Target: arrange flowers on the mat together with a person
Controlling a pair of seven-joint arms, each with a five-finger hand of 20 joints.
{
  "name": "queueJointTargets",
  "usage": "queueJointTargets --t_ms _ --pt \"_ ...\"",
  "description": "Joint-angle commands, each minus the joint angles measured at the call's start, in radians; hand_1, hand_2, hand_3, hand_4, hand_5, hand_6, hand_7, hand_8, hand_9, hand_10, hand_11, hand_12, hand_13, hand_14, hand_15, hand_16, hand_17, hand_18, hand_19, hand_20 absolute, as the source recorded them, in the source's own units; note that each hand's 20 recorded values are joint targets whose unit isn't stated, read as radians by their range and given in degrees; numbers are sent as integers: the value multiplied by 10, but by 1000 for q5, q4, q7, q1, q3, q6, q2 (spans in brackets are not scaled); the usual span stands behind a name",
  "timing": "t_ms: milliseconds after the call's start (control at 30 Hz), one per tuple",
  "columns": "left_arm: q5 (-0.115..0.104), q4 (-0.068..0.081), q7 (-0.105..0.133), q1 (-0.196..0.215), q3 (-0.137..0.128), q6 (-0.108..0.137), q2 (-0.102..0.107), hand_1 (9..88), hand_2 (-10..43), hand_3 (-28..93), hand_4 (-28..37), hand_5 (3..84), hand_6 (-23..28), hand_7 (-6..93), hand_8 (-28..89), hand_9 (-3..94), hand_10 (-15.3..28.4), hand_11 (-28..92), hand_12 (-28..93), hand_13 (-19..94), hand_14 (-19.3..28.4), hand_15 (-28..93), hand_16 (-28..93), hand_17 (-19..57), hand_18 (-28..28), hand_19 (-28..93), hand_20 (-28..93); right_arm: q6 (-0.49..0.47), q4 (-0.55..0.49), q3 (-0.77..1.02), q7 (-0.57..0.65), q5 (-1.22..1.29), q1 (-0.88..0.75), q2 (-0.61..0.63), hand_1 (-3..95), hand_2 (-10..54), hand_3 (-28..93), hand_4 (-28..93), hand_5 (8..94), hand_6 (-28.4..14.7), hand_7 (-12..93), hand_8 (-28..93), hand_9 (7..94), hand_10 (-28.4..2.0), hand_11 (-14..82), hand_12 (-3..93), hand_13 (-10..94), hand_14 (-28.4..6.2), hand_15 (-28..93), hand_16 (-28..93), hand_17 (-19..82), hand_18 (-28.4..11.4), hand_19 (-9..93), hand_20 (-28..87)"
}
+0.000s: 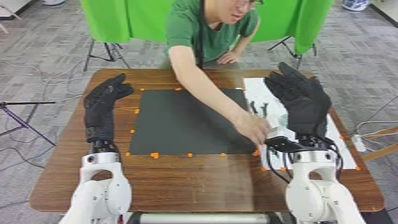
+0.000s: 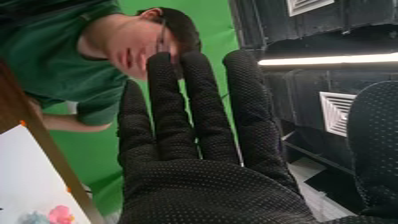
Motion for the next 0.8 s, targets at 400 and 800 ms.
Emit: queueJointTargets --t_ms 400,800 --pt "9 -7 -37 25 -24 -11 -13 273 -6 660 -189 527 39 189 -61 523 136 272 169 407 182 413 13 47 146 233 269 8 -1 -11 2 -5 -3 1 116 41 704 -139 541 -15 124 -78 539 -158 74 195 433 -160 132 279 199 -157 71 307" --pt "188 -29 -162 44 -79 -158 -34 295 -29 631 -171 502 42 165 -53 491 133 242 169 382 180 324 32 23 160 208 244 8 0 -14 7 -6 -7 2 116 40 705 -139 542 -15 124 -78 539 -158 74 196 432 -159 131 278 199 -157 71 308"
